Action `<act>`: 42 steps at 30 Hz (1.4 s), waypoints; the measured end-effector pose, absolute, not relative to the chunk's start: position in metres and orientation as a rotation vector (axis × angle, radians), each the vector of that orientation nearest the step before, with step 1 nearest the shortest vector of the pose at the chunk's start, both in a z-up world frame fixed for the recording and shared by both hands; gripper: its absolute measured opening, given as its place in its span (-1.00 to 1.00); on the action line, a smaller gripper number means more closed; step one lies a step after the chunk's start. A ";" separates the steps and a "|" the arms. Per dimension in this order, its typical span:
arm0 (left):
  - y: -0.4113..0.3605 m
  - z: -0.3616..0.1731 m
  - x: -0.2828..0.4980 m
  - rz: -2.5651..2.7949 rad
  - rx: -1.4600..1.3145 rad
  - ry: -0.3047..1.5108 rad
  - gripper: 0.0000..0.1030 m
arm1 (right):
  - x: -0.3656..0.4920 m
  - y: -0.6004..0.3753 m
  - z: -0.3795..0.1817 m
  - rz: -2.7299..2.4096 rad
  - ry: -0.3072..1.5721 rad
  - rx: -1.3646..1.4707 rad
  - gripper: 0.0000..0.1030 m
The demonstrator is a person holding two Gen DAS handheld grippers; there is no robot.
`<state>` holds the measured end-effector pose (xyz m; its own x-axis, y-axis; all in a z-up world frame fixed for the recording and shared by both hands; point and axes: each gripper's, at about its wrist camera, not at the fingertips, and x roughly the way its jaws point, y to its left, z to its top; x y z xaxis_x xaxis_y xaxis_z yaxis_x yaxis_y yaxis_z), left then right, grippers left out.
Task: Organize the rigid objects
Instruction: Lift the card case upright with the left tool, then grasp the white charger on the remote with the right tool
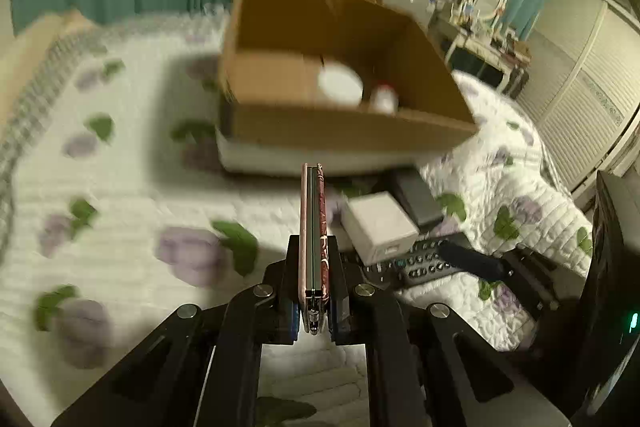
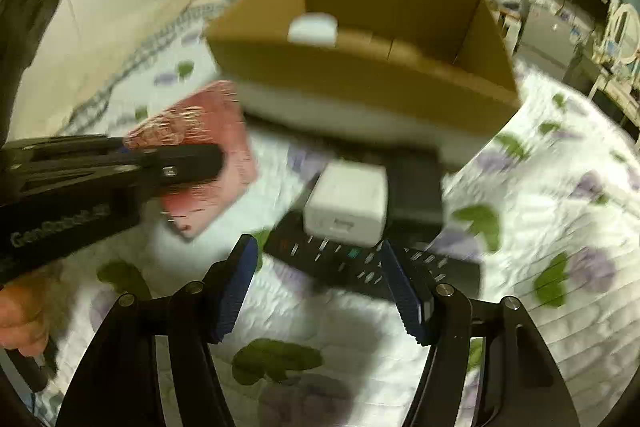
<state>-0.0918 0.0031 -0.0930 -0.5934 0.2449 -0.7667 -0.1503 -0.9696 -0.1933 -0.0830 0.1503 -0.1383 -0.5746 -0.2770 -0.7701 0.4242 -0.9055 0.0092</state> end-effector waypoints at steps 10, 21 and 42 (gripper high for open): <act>-0.010 -0.092 -0.086 2.781 -1.261 -0.030 -0.81 | -0.095 0.162 -0.136 -2.533 0.206 1.194 0.25; -0.022 -0.104 -0.091 2.804 -1.280 -0.034 -0.81 | -0.107 0.150 -0.151 -2.478 0.254 1.245 0.25; -0.022 -0.106 -0.094 2.802 -1.284 -0.069 -0.81 | -0.130 0.117 -0.169 -2.554 0.368 1.229 0.14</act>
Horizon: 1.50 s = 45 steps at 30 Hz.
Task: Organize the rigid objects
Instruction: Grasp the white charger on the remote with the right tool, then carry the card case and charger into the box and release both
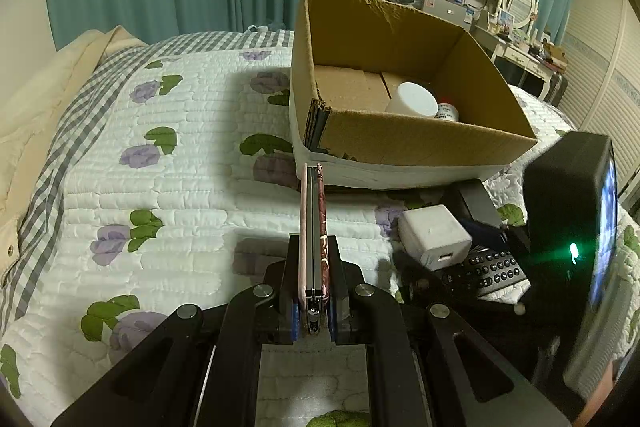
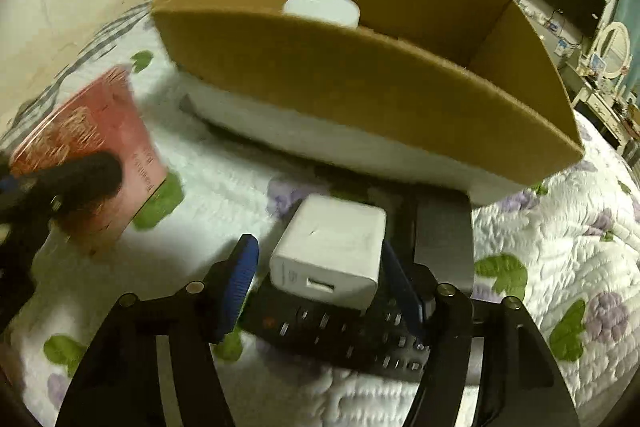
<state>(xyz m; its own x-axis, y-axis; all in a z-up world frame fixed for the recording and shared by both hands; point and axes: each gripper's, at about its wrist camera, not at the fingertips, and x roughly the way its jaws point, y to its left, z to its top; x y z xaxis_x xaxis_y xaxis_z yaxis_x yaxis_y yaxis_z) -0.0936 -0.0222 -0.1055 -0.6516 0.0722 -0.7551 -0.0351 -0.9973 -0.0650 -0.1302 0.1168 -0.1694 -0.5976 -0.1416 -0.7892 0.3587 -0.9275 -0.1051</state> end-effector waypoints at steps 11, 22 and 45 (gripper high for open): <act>-0.016 -0.088 -0.081 2.822 -1.219 -0.019 -0.81 | -0.105 0.140 -0.121 -2.591 0.255 1.099 -0.01; 0.011 -0.008 -0.071 2.861 -1.007 0.065 -0.81 | -0.106 0.167 -0.013 -2.652 0.242 0.812 -0.01; 0.044 -0.043 -0.251 2.799 -1.158 0.149 -0.80 | -0.238 0.187 -0.026 -2.592 0.332 0.809 -0.01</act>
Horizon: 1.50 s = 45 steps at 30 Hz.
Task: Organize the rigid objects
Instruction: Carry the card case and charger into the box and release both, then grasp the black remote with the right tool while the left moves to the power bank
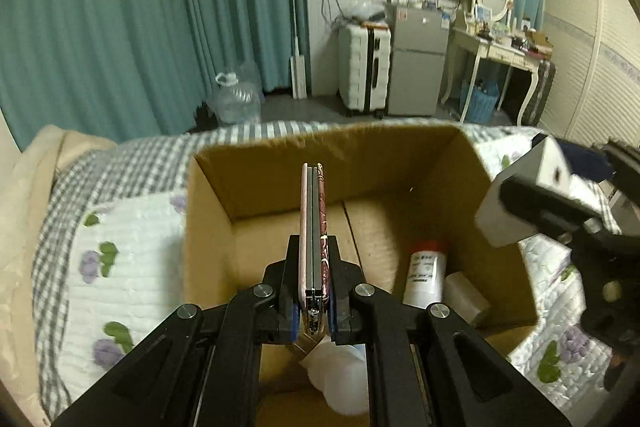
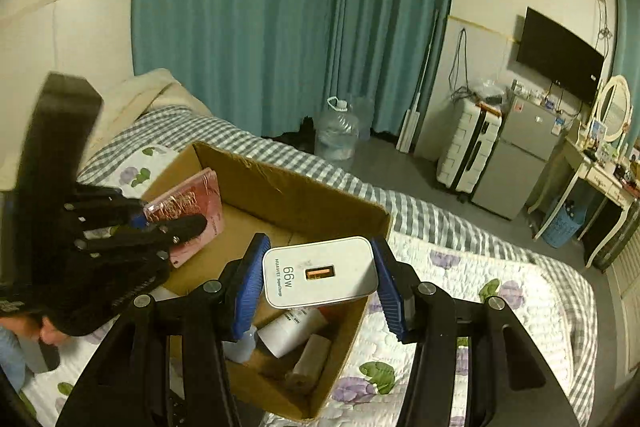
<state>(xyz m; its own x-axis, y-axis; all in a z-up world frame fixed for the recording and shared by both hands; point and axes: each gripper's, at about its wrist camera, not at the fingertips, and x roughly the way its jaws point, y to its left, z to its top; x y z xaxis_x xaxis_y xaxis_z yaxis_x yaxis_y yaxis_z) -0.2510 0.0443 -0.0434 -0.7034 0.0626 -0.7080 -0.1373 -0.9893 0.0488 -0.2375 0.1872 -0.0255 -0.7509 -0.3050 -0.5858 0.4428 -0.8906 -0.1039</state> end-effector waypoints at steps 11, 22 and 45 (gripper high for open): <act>0.040 -0.037 -0.244 2.851 -1.086 0.149 0.26 | -0.250 0.193 -0.028 -2.603 0.273 0.811 -0.01; 0.022 -0.030 -0.236 2.923 -1.042 0.180 0.26 | -0.284 0.168 -0.068 -2.555 0.197 0.878 -0.01; -0.008 0.023 -0.098 3.002 -0.943 0.121 0.36 | -0.109 0.196 -0.001 -2.540 0.280 0.804 0.56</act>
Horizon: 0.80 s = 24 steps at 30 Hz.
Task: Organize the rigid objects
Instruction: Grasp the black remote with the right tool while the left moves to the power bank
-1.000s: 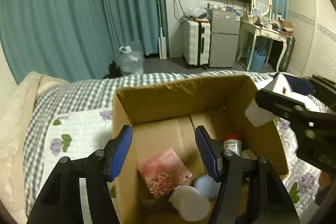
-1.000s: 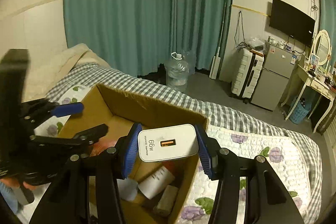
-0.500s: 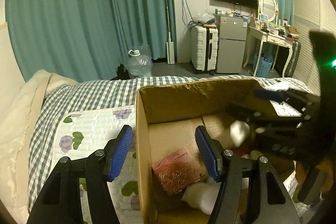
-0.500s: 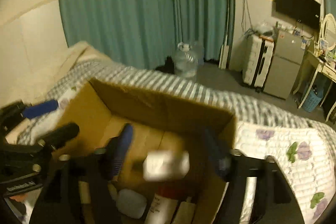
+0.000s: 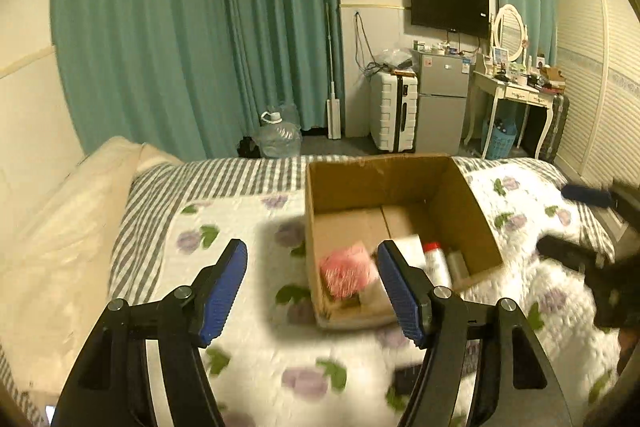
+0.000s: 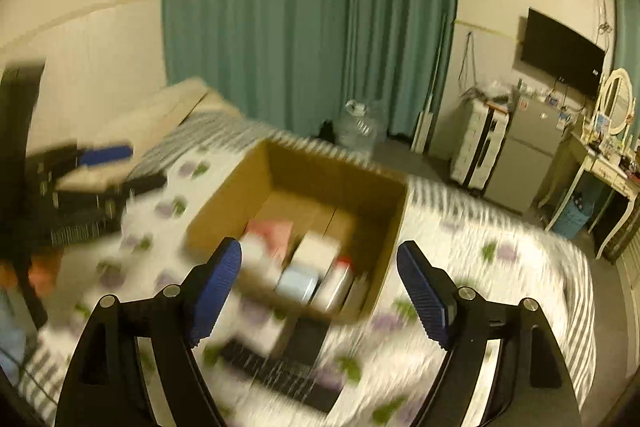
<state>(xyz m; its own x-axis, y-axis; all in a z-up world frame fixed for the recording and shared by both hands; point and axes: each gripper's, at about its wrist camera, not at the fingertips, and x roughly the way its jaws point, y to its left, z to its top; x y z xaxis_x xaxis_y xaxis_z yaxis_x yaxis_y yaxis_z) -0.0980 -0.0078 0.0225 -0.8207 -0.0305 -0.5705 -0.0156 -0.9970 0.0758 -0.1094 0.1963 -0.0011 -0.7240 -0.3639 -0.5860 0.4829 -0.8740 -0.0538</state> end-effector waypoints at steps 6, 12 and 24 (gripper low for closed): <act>-0.015 -0.011 -0.056 -2.926 0.997 -0.083 0.37 | -0.066 0.183 -0.073 -2.421 0.429 0.982 0.56; -0.012 -0.068 -0.052 -2.846 1.119 -0.019 0.37 | -0.075 0.160 -0.131 -2.308 0.707 1.109 0.54; -0.025 -0.117 -0.064 -2.729 1.270 -0.018 0.37 | -0.096 0.123 -0.195 -2.136 1.096 1.146 0.02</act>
<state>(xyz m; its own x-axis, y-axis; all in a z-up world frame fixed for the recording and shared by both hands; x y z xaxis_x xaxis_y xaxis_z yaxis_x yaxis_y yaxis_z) -0.0641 -0.0246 -0.1173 -0.6370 -0.1236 -0.7609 0.1134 -0.9913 0.0661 -0.0961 0.1228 -0.1953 -0.5363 -0.0374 -0.8432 0.7068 -0.5660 -0.4244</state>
